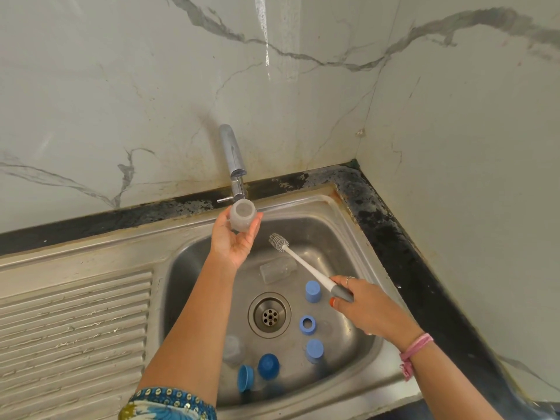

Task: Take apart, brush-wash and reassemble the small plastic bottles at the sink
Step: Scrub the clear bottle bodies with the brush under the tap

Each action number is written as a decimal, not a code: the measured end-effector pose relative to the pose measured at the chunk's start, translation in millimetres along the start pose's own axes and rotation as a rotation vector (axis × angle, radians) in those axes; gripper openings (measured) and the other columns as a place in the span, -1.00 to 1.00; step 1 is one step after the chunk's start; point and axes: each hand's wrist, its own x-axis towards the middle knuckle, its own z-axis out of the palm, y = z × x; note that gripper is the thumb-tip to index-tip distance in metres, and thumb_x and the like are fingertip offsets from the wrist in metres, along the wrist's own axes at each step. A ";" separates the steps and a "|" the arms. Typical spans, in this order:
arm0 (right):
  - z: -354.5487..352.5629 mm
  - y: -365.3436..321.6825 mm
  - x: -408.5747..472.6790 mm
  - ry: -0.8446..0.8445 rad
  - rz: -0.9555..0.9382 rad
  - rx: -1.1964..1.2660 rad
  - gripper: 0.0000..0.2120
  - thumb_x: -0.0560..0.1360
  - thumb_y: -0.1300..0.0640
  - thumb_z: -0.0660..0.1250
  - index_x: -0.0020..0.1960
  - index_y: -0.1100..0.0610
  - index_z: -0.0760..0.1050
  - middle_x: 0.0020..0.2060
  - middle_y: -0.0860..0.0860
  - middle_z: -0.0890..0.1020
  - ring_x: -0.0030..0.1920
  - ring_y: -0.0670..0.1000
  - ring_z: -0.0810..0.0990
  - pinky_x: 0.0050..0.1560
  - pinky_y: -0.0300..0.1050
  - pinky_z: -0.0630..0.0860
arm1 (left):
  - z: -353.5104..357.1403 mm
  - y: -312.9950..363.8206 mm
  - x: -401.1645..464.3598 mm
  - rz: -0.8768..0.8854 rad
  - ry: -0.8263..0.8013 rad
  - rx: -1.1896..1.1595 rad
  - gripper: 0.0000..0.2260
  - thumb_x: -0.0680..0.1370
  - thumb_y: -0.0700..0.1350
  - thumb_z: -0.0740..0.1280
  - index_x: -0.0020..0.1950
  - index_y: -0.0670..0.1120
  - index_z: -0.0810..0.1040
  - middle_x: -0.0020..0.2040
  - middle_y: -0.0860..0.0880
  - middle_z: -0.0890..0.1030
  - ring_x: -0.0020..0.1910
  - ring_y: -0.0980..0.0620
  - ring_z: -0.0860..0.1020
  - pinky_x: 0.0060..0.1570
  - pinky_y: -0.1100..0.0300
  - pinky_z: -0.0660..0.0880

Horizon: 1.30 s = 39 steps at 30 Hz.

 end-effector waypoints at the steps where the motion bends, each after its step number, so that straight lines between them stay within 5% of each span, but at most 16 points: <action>1: 0.0 0.5 0.5 -0.004 0.004 -0.004 -0.67 0.59 0.05 0.27 0.34 -0.01 0.41 -0.02 -0.04 0.57 -0.05 -0.01 0.58 0.05 -0.06 0.57 | 3.0 1.7 0.8 0.002 -0.014 0.004 -0.64 0.57 -0.06 0.32 0.32 -0.17 0.45 0.17 -0.24 0.53 0.00 -0.20 0.61 -0.37 0.11 0.63; 12: -0.5 3.6 5.7 0.007 0.006 -0.023 -0.63 0.59 0.05 0.27 0.38 -0.05 0.38 0.01 -0.08 0.53 0.03 -0.03 0.56 0.11 -0.14 0.53 | 19.0 17.3 20.6 0.010 -0.051 0.023 -0.69 0.57 -0.09 0.21 0.26 -0.21 0.47 0.21 -0.26 0.47 0.05 -0.22 0.57 -0.39 0.09 0.62; 21: 2.3 10.5 7.8 0.001 0.034 -0.023 -0.65 0.58 0.01 0.28 0.36 -0.09 0.38 -0.06 -0.13 0.54 -0.09 -0.06 0.56 0.02 -0.15 0.58 | 22.9 12.4 22.7 0.061 -0.114 0.070 -0.75 0.58 -0.11 0.23 0.22 -0.20 0.41 -0.06 -0.20 0.55 -0.02 -0.16 0.59 -0.28 0.02 0.64; 28: -0.4 11.0 8.5 0.006 0.026 0.011 -0.66 0.58 0.02 0.28 0.35 -0.06 0.40 -0.03 -0.09 0.55 -0.07 -0.07 0.56 0.03 -0.18 0.55 | 35.5 11.8 12.3 0.068 -0.105 0.592 -0.71 0.61 -0.01 0.25 0.30 -0.06 0.37 0.15 -0.20 0.52 0.08 -0.24 0.61 -0.15 -0.01 0.65; 32: -5.6 12.3 5.7 0.014 0.022 0.032 -0.66 0.58 0.01 0.28 0.35 -0.07 0.42 -0.03 -0.08 0.59 -0.05 -0.04 0.59 0.09 -0.08 0.57 | 25.5 9.5 8.6 0.228 -0.062 0.811 -0.32 0.55 -0.13 0.37 0.53 0.21 0.08 0.22 -0.02 0.44 0.19 -0.16 0.56 -0.03 -0.02 0.61; 39: -9.1 11.2 -4.8 0.036 -0.022 0.009 -0.63 0.58 0.00 0.27 0.37 -0.10 0.41 0.00 -0.08 0.59 -0.06 -0.05 0.59 0.07 -0.06 0.56 | 5.5 1.0 -13.6 0.629 0.088 1.290 -0.45 0.41 -0.13 0.53 0.36 0.00 0.42 0.28 -0.07 0.44 0.17 -0.05 0.49 0.11 0.00 0.56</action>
